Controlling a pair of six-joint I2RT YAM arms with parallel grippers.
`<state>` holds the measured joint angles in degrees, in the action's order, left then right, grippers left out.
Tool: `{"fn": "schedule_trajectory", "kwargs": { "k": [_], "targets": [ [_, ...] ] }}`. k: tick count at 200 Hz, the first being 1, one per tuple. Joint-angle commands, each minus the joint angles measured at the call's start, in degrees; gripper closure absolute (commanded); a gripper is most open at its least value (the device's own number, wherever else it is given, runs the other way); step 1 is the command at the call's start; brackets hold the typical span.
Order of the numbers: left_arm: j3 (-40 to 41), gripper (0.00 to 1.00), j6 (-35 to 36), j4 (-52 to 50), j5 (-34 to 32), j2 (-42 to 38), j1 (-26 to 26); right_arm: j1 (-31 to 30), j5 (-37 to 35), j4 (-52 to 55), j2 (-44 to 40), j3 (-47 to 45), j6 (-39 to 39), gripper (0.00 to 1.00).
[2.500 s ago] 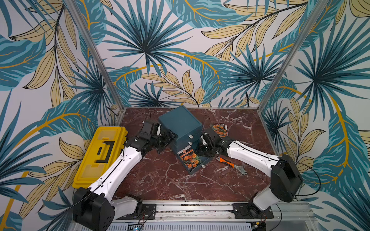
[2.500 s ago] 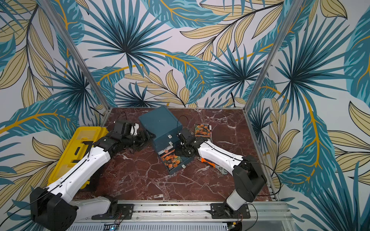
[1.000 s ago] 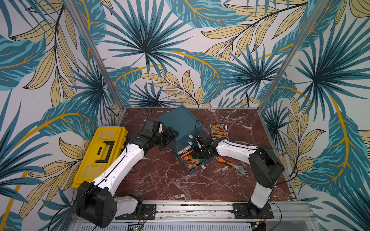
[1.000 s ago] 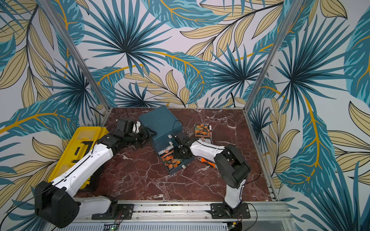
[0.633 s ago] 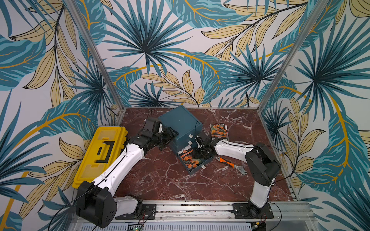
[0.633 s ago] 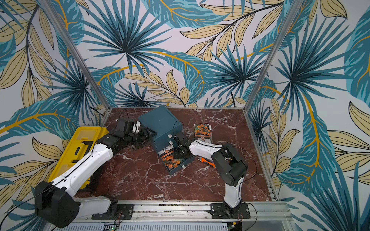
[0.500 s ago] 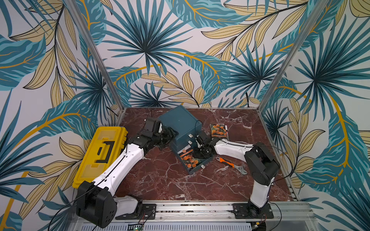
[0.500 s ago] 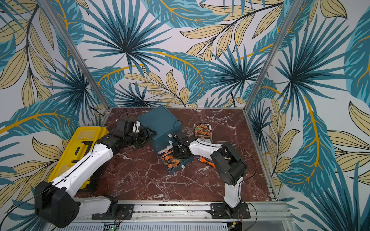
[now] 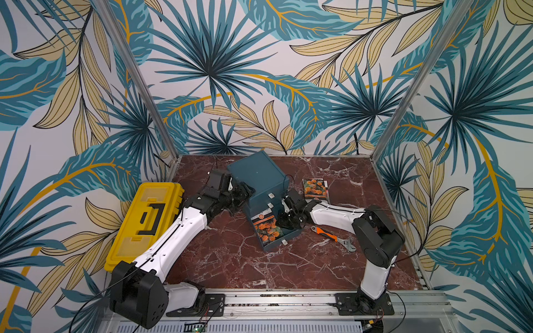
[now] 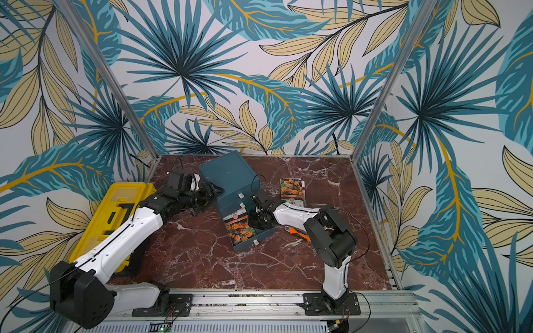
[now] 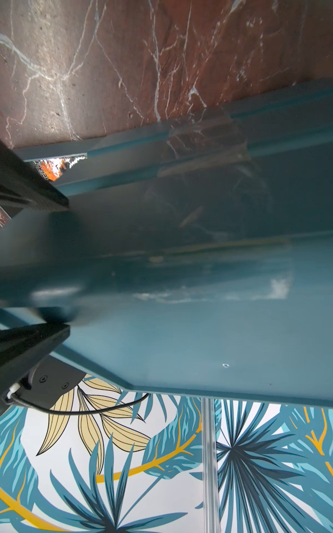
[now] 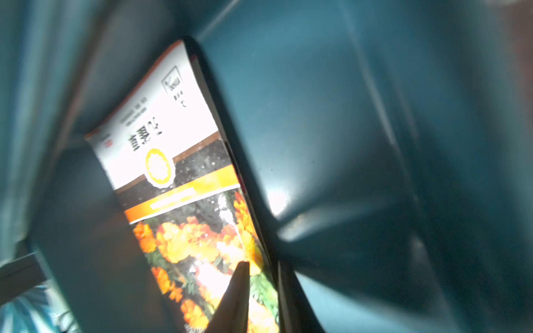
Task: Take the seed bags out of the drawer
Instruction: Pick up the seed packet from the drawer.
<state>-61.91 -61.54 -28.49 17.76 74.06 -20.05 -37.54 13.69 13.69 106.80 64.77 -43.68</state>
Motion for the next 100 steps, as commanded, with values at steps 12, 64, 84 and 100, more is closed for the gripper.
{"fn": "schedule_trajectory", "kwargs": {
  "k": [12,64,84,100],
  "targets": [
    [2.0,0.35,0.0,-2.4,-0.2,0.9,-1.1,-0.5,6.9,-9.5,-1.9,-2.0,-5.0,0.88],
    [2.8,0.35,-0.3,-2.4,-0.7,0.0,-1.3,-0.3,8.7,-14.5,-2.8,-4.9,-9.3,0.98],
    [2.9,0.35,-0.2,-2.5,-0.7,-0.1,-1.5,-0.1,8.6,-15.4,-4.2,-5.8,-10.9,1.0],
    [3.0,0.35,-0.2,-2.6,-0.7,0.0,-1.4,0.0,8.4,-14.6,-5.2,-5.7,-11.8,1.0]
  ]
}}
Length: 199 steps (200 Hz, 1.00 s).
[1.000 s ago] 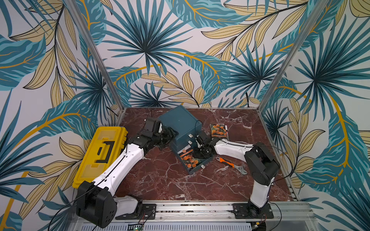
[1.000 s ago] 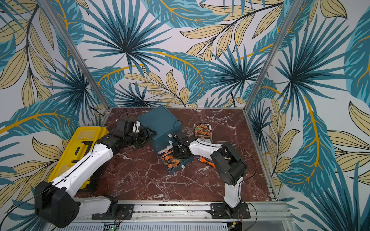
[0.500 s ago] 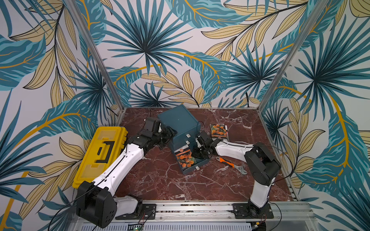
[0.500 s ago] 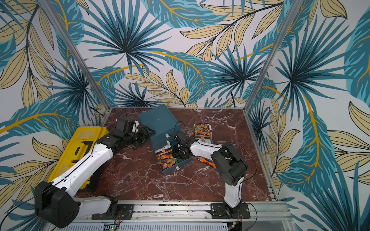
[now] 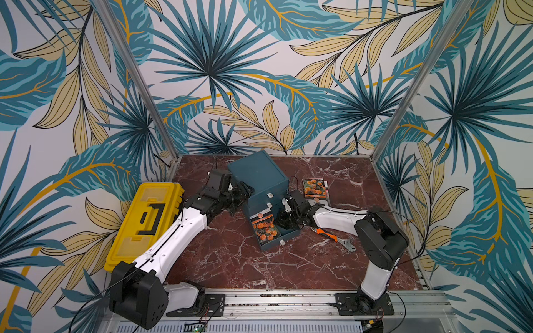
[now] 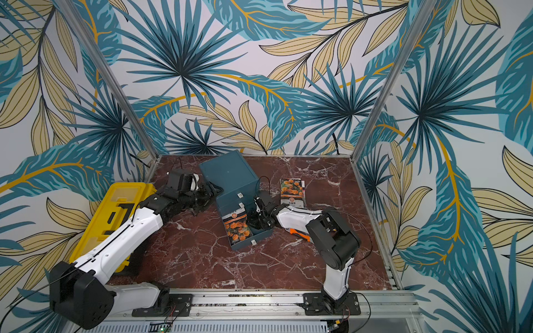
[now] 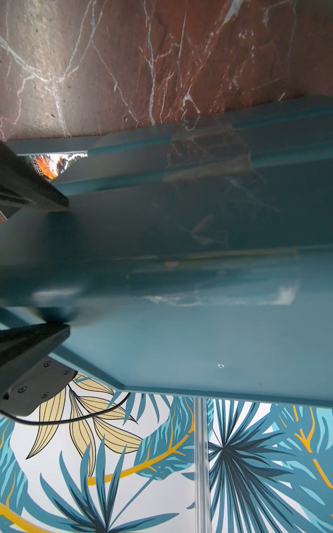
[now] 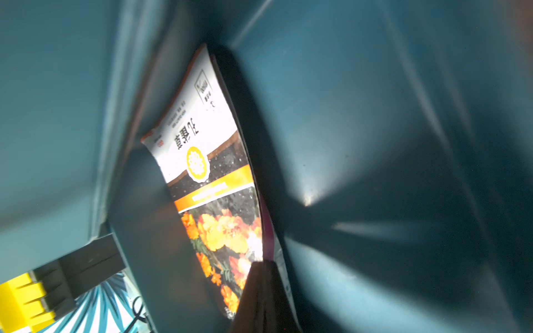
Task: Take the seed bags out of the drawer
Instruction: Pick up the seed packet from the drawer.
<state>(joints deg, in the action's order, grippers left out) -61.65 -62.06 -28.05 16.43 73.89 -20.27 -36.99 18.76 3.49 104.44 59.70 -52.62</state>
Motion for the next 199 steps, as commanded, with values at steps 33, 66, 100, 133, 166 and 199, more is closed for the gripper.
{"fn": "schedule_trajectory", "kwargs": {
  "k": [33,66,100,133,166,199],
  "targets": [
    [3.0,0.35,0.4,-2.5,0.6,0.1,-1.2,-0.1,3.0,-0.6,-5.0,0.1,-4.7,1.0],
    [3.2,0.35,0.3,-2.1,0.8,0.1,-1.2,0.8,2.6,4.9,-6.3,1.5,-5.5,1.0],
    [3.5,0.35,0.3,-1.6,0.9,-0.1,-1.2,2.0,3.9,8.1,-7.3,2.3,-6.2,1.0],
    [3.9,0.35,0.1,-0.9,1.2,-0.1,-1.2,2.0,3.0,14.4,-6.8,4.7,-3.1,1.0],
    [4.1,0.35,0.1,-0.8,1.3,-0.1,-1.2,2.1,-0.3,18.3,-7.1,5.2,-0.5,1.0],
    [4.1,0.35,0.2,-0.7,1.4,0.0,-1.2,2.1,-1.9,20.8,-7.1,5.6,2.0,1.0]
  ]
}}
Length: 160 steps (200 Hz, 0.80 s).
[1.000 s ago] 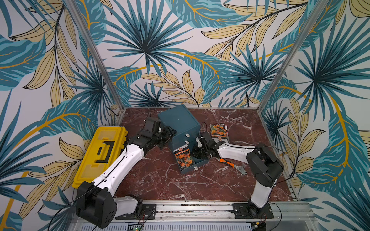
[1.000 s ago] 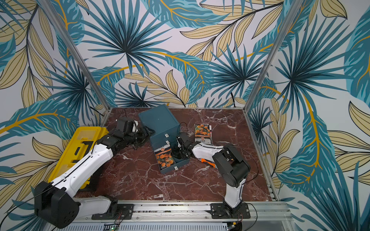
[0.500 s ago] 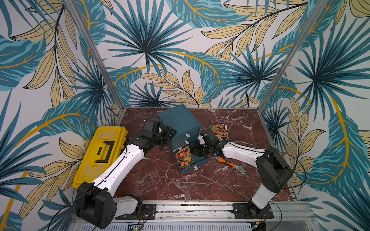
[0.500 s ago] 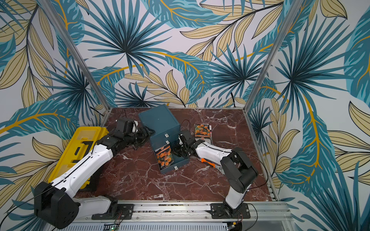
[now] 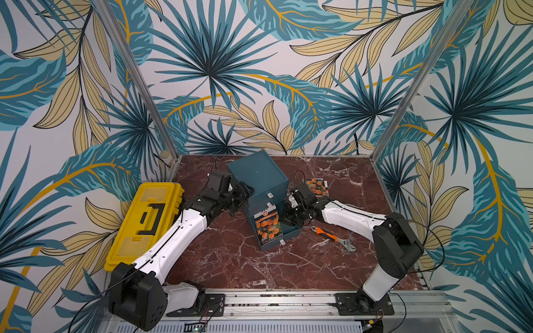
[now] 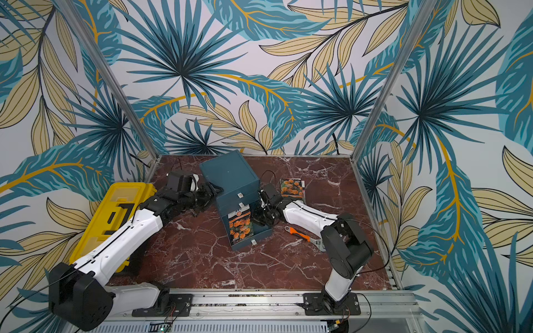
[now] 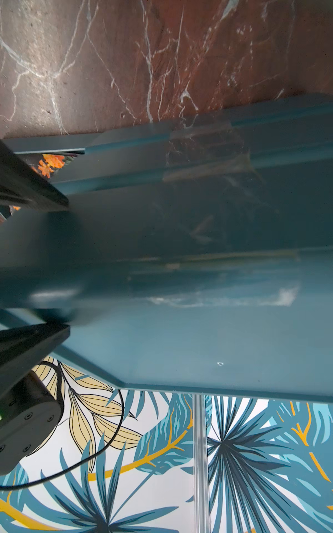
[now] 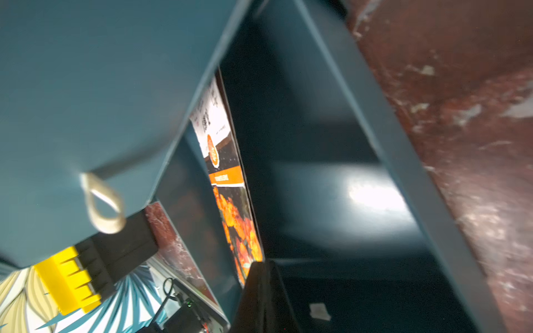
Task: Take the seed bags out of the drawer
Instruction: Pick up the seed packet from the drawer.
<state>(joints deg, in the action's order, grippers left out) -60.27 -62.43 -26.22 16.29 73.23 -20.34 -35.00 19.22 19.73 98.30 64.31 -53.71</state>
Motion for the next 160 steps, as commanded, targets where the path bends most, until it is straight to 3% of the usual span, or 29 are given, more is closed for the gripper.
{"fn": "schedule_trajectory", "kwargs": {
  "k": [1,160],
  "targets": [
    [2.7,0.35,0.6,-2.5,1.6,0.7,-1.1,0.2,-2.4,4.6,-1.0,0.9,3.2,1.0],
    [3.2,0.34,0.0,-1.8,1.4,0.5,-1.1,0.6,-4.1,8.4,-2.0,2.7,6.7,0.94]
  ]
}}
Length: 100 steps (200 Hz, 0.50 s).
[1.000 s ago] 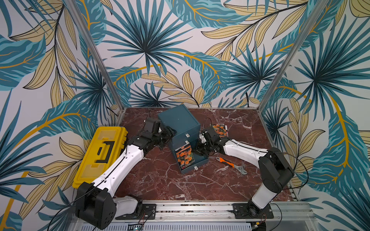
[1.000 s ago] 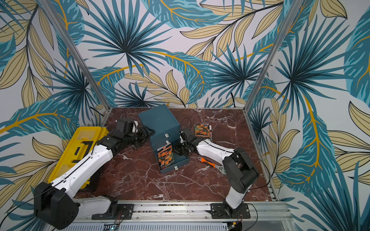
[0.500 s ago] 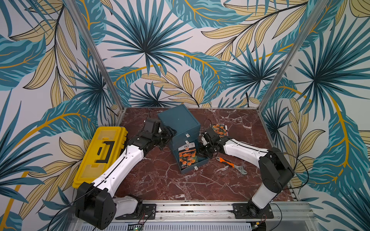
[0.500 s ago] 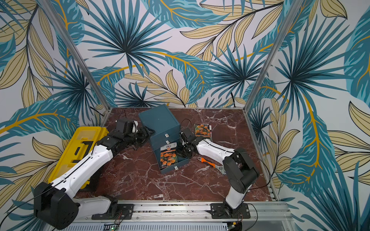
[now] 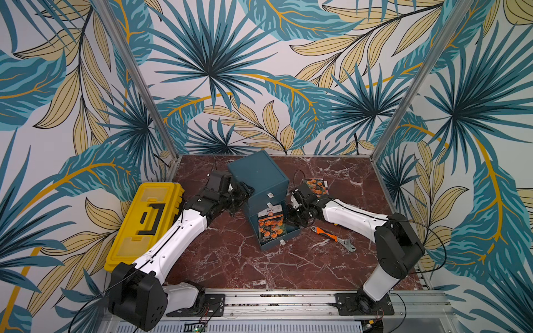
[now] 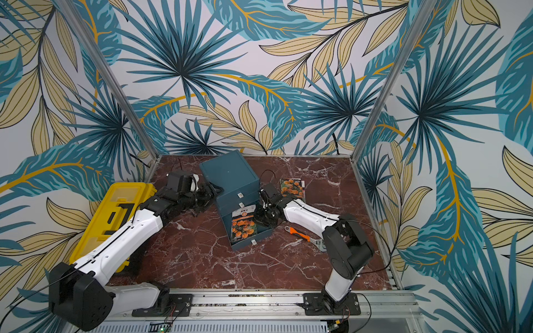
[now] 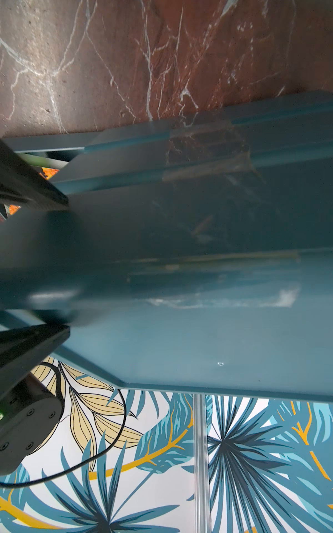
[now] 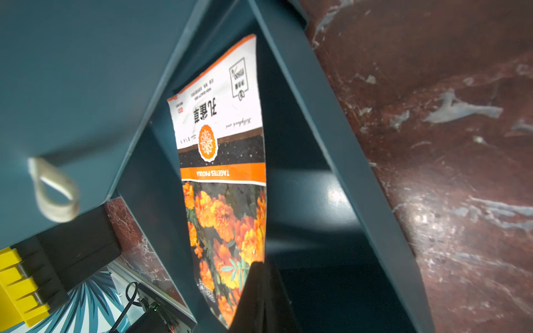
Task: Take the seed bags out of the drawer
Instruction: Pick up the seed packet from the drawer.
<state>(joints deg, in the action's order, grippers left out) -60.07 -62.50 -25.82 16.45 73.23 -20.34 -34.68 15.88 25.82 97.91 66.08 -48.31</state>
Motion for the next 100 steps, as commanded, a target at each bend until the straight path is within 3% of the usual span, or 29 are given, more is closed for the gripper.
{"fn": "schedule_trajectory", "kwargs": {
  "k": [1,37,46,100],
  "targets": [
    [3.0,0.34,0.1,-2.2,1.3,0.5,-1.2,0.3,-0.8,2.3,-1.6,0.9,1.3,0.94],
    [3.2,0.34,-0.1,-1.9,1.1,0.5,-1.2,0.7,-1.0,2.9,-2.3,0.7,1.7,0.96],
    [3.2,0.34,-0.1,-1.8,1.1,0.6,-1.1,0.7,-0.9,2.9,-2.6,0.7,1.6,1.0],
    [3.3,0.34,-0.2,-1.4,1.1,0.7,-1.2,2.4,2.8,2.9,-4.6,2.0,-0.1,1.0]
  ]
}}
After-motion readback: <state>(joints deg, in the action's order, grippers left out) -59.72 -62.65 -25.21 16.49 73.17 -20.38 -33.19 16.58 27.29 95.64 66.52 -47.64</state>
